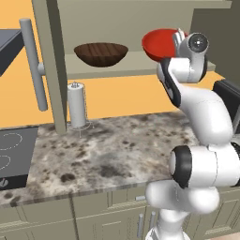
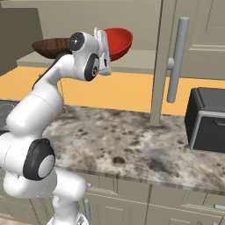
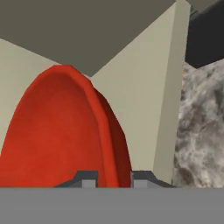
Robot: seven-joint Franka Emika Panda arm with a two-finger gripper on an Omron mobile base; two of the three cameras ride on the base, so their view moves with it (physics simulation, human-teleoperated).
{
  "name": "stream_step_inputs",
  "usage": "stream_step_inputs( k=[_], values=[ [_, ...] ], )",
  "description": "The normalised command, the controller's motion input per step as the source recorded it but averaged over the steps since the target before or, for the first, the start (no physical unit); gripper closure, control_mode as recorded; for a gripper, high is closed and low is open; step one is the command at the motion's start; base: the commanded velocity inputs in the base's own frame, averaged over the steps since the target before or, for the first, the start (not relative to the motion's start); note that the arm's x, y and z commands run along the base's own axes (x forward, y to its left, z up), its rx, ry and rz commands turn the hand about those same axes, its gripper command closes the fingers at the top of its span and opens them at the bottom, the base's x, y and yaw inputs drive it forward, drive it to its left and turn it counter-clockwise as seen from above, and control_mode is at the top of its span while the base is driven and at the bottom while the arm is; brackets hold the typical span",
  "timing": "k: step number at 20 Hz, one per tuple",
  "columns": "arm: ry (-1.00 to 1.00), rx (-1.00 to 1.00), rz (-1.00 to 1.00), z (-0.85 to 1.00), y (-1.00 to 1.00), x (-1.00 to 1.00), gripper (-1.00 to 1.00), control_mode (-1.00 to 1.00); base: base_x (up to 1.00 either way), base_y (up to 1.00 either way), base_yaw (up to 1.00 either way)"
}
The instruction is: Open the cabinet. Pick the bowls from the counter and place them in the cabinet. Then close the cabinet.
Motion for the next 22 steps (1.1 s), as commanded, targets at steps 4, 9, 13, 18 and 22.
stream_step_inputs(
  k=[4,9,13,18,22],
  values=[
    [0.04,0.0,0.0,0.0,-0.14,0.44,1.0,-1.0,0.0,0.0,0.0],
    [0.01,0.0,0.0,0.0,-0.07,0.35,1.0,-1.0,0.0,0.0,0.0],
    [0.0,0.0,0.0,0.0,0.0,0.36,1.0,-1.0,0.0,0.0,0.0],
    [0.0,0.0,0.0,-0.01,0.0,0.31,-1.0,-1.0,0.0,0.0,0.0],
    [0.0,0.0,0.0,0.0,0.0,0.14,-1.0,-1.0,0.0,0.0,0.0]
  ],
)
